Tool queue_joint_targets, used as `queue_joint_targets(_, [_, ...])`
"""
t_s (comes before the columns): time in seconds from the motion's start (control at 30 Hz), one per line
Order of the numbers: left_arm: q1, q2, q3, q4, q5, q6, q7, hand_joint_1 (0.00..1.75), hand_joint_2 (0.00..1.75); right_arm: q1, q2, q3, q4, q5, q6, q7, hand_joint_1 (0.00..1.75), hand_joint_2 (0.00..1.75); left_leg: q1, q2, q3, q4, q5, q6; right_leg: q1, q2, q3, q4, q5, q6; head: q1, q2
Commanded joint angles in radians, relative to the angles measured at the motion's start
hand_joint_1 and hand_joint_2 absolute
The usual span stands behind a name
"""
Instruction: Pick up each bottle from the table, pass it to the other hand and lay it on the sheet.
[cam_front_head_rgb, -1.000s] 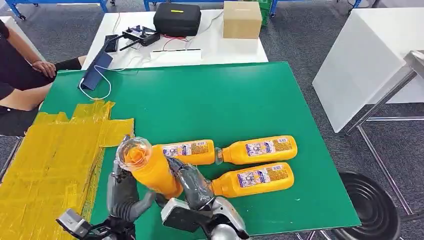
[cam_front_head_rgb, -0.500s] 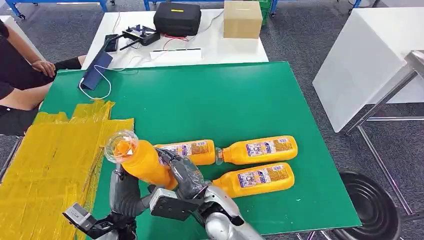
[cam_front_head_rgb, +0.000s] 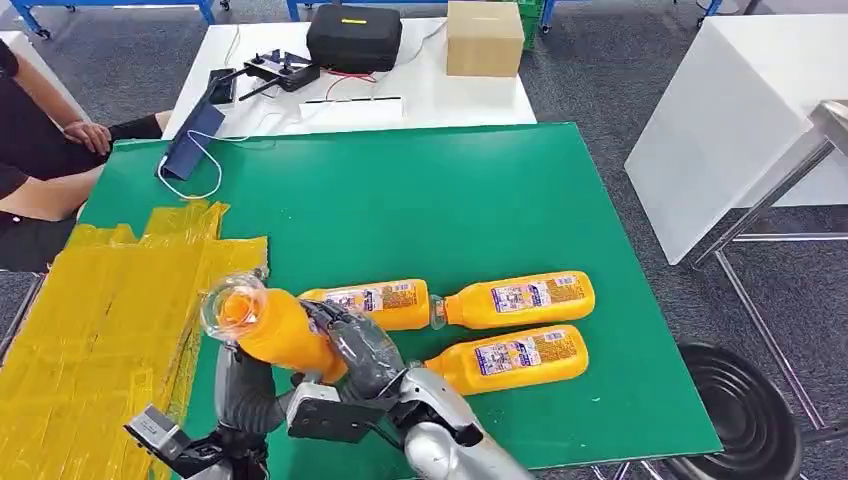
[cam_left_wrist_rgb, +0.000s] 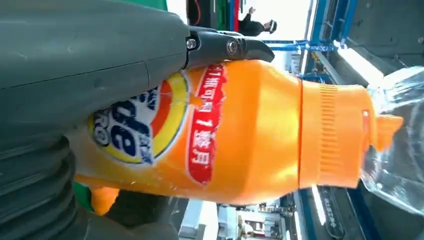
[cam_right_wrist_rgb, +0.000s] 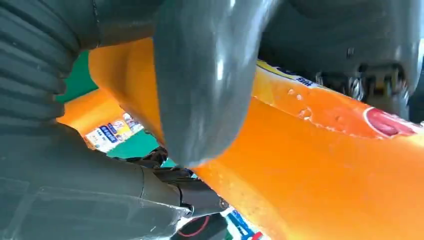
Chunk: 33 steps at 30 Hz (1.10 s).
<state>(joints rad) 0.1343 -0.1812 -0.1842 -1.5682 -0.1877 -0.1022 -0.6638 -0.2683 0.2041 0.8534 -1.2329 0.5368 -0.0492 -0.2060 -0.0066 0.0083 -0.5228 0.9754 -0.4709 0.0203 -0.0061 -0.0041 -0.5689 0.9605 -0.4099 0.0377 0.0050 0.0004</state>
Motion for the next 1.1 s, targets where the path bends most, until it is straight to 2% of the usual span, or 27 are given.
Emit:
queue_joint_targets(0.03, [-0.032,-0.004,0.013,0.052,0.042,-0.034,-0.034,1.75,1.75,-0.081,0.026,0.173,0.176,0.016,0.036,0.002,1.75,1.75,0.001,0.000,0.002,-0.001,0.000,-0.001,0.001,0.001,0.002,-0.001,0.000,-0.001,0.000,0.000])
queue_joint_targets(0.73, [-0.020,-0.022,0.047,0.025,0.093,-0.049,-0.034,1.75,1.75,-0.064,0.013,0.147,0.162,0.010,0.016,0.008,1.75,1.75,0.001,-0.002,0.001,0.000,0.000,-0.001,0.001,-0.002,0.002,-0.001,-0.001,0.000,0.000,0.000])
queue_joint_targets(0.77, [-0.018,-0.027,0.058,0.020,0.097,-0.043,-0.034,1.75,1.75,-0.051,0.010,0.130,0.148,0.012,-0.013,0.006,1.40,1.75,0.000,-0.002,0.001,0.000,0.000,-0.001,0.001,-0.001,0.001,-0.001,0.000,0.000,0.000,0.000])
queue_joint_targets(0.8, [-0.013,-0.026,0.066,0.010,0.086,-0.026,-0.034,1.75,1.75,-0.033,0.003,0.113,0.123,0.020,-0.048,0.002,0.00,1.75,0.002,-0.003,0.002,0.000,-0.001,-0.002,0.002,-0.002,0.003,-0.001,-0.001,-0.001,0.000,0.000])
queue_joint_targets(0.83, [-0.010,-0.018,0.073,-0.001,0.048,0.023,-0.034,1.75,1.75,-0.008,-0.011,0.082,0.077,0.015,-0.073,-0.001,0.00,1.75,0.001,-0.003,0.002,0.000,0.000,-0.001,0.001,-0.002,0.003,-0.001,-0.001,0.000,0.000,0.000])
queue_joint_targets(0.87, [-0.009,-0.009,0.080,-0.009,0.012,0.083,-0.034,1.75,1.75,0.014,-0.023,0.053,0.035,0.018,-0.101,-0.004,0.00,0.00,0.001,-0.003,0.001,0.000,0.000,-0.001,0.001,-0.002,0.002,-0.001,-0.001,0.000,0.000,0.000])
queue_joint_targets(0.97, [-0.017,0.038,0.127,-0.038,-0.099,0.266,-0.034,1.75,1.75,0.102,-0.076,-0.047,-0.144,0.015,-0.180,-0.015,0.00,0.00,0.002,-0.005,0.001,0.000,-0.001,-0.001,0.002,-0.004,0.003,-0.001,-0.001,0.000,0.000,0.000])
queue_joint_targets(1.0, [-0.028,0.045,0.178,-0.044,-0.201,0.394,-0.034,1.75,1.75,0.150,-0.092,-0.098,-0.227,-0.020,-0.219,-0.046,0.00,0.00,0.002,-0.005,0.001,0.001,-0.001,-0.001,0.002,-0.004,0.003,-0.001,-0.002,-0.001,0.000,0.000])
queue_joint_targets(1.07, [-0.048,0.058,0.249,-0.047,-0.306,0.528,-0.034,1.75,1.75,0.177,-0.137,-0.126,-0.309,-0.059,-0.207,-0.077,0.00,0.00,0.001,-0.004,0.000,0.000,0.000,-0.001,0.001,-0.003,0.001,-0.001,0.000,0.000,0.001,0.000])
queue_joint_targets(1.1, [-0.062,0.067,0.297,-0.047,-0.402,0.642,-0.034,1.75,1.75,0.187,-0.160,-0.135,-0.340,-0.063,-0.191,-0.096,0.00,0.00,0.002,-0.005,0.000,0.001,-0.001,-0.002,0.002,-0.004,0.002,0.000,-0.001,-0.001,0.001,0.000])
